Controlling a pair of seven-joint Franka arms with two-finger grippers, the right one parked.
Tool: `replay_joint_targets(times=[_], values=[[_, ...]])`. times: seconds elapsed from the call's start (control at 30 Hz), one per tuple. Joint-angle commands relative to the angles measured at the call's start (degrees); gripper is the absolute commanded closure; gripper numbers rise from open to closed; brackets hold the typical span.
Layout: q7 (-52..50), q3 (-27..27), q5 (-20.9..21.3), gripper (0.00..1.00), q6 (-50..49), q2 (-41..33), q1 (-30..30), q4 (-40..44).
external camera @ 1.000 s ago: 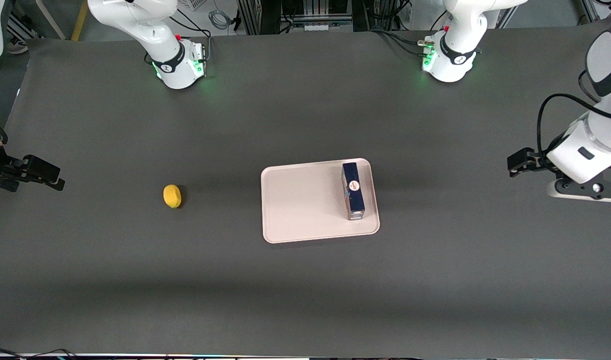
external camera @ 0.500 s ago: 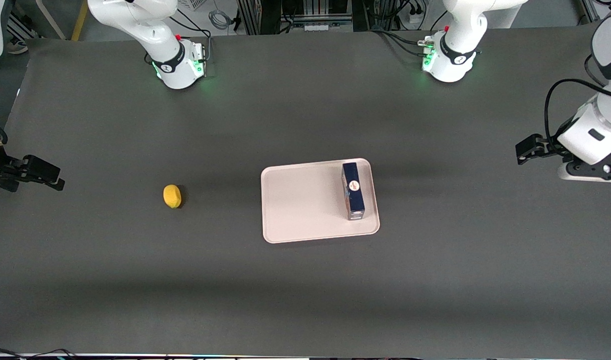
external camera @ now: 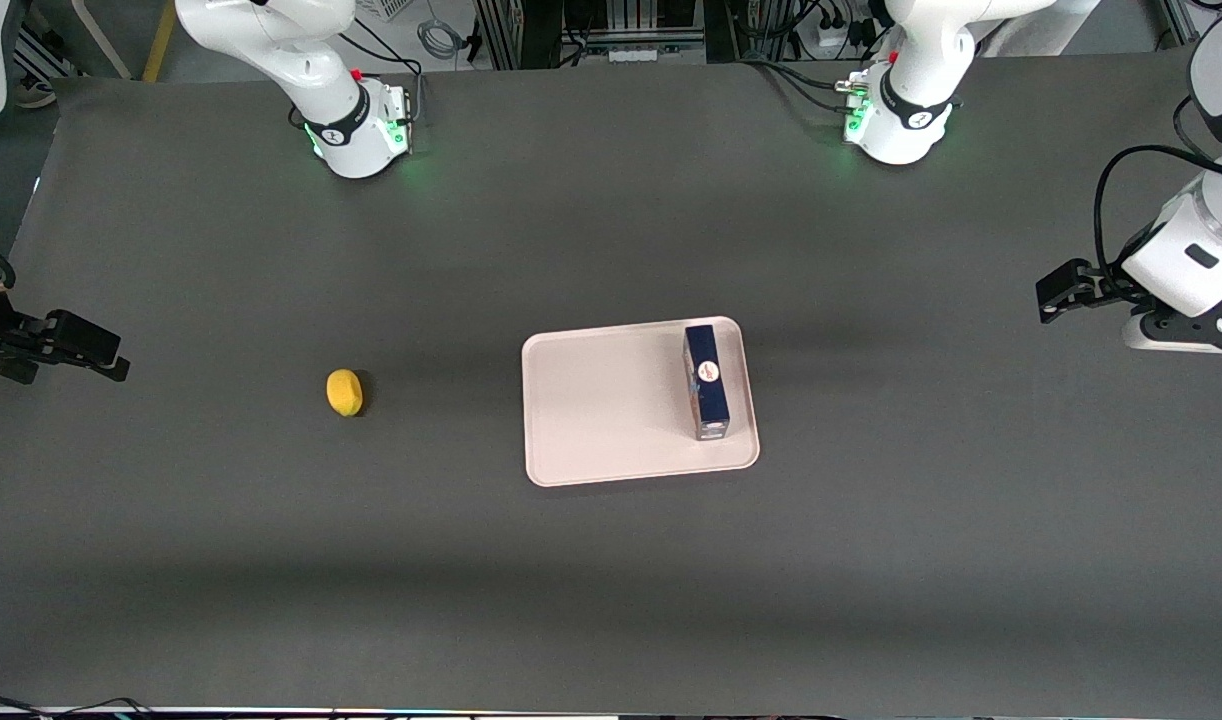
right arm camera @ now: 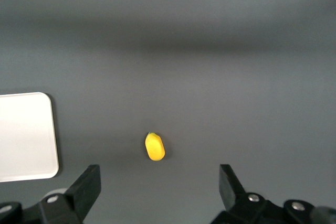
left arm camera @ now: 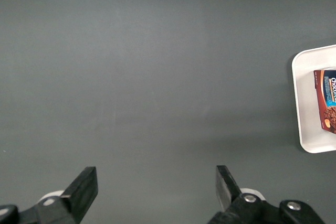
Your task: Place cookie box on tray
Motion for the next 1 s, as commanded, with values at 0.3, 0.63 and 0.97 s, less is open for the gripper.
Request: replay_joint_targets(times=[0.3,0.63,0.97], values=[[0.7,1.1,-0.6,0.0,1.9,-2.9,-0.9,-3.5],[0.7,1.0,-3.8,0.0,3.3,-3.9,-0.9,-5.1],[0.7,0.9,-4.1,0.0,3.0,-3.9,-0.9,-4.8]])
